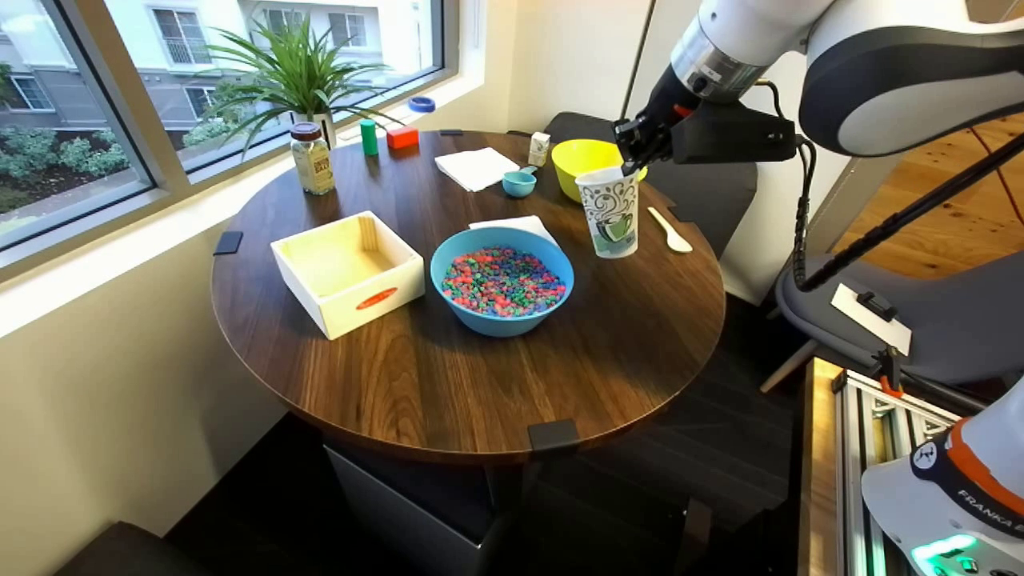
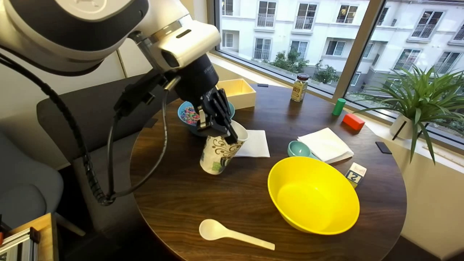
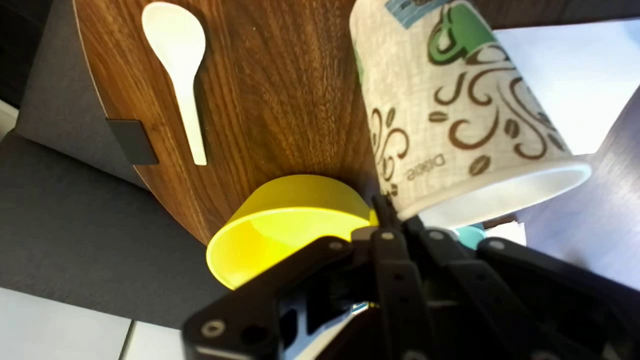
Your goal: Turn the coffee cup upright then put the white spoon on top of the cup.
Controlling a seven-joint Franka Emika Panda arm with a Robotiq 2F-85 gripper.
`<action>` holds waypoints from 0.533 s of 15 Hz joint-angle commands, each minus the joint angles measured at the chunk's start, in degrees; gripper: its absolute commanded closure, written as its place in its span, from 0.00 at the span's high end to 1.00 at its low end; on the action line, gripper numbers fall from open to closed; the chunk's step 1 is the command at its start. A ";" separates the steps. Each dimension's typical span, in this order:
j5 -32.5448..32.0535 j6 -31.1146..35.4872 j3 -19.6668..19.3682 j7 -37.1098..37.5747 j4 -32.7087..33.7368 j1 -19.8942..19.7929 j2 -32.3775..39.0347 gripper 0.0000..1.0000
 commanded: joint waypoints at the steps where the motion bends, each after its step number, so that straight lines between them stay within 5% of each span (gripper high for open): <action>1: -2.75 3.21 1.53 4.44 -3.76 -1.20 -2.24 0.01; 8: -10.43 9.64 3.23 12.91 -6.09 -3.32 -2.52 0.01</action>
